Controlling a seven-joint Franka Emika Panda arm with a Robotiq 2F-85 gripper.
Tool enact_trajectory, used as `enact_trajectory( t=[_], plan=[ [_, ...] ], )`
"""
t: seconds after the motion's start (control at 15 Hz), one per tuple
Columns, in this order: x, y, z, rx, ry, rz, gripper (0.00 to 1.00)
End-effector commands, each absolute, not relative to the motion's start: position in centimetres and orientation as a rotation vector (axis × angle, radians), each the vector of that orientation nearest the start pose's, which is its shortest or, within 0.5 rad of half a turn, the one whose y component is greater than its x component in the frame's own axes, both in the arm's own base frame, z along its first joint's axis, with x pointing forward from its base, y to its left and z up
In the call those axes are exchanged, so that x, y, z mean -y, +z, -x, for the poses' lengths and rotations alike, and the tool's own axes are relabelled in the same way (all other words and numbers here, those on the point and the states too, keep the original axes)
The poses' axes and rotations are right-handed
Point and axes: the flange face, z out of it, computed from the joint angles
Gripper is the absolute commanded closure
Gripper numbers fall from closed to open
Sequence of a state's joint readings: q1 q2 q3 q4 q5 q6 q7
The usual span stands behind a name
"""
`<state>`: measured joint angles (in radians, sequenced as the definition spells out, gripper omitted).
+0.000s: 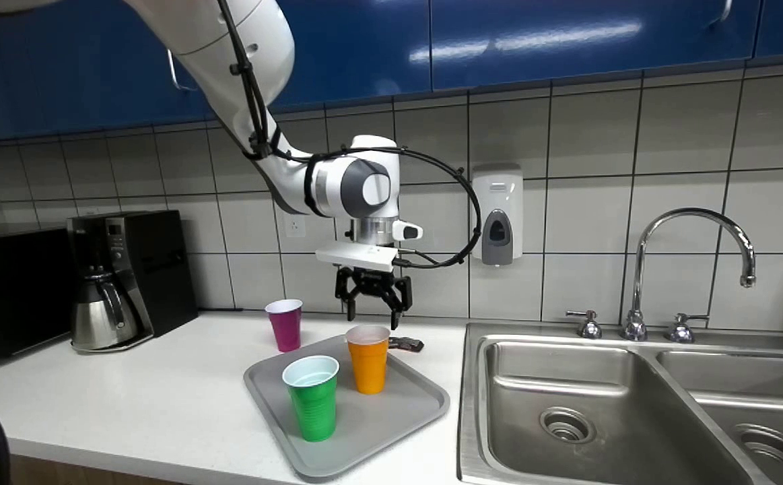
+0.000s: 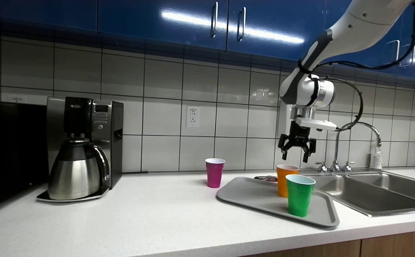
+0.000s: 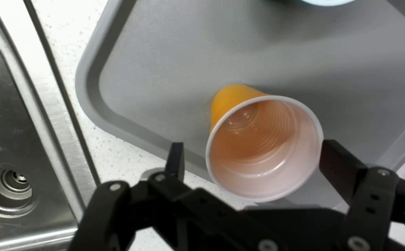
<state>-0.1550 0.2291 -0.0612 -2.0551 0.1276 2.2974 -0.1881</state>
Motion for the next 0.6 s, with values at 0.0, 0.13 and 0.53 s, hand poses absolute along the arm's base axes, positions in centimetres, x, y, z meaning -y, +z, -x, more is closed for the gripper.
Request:
enact_trajectory(
  t=[0.0,0.13,0.53],
  plan=[
    [11.66,35.21,-56.06,-0.114,-0.034,3.058,0.0],
    [11.24,35.53,-55.94,-0.105,-0.028,3.066,0.0],
    [11.13,34.71,-56.66,-0.136,-0.023,3.053,0.0]
  ],
)
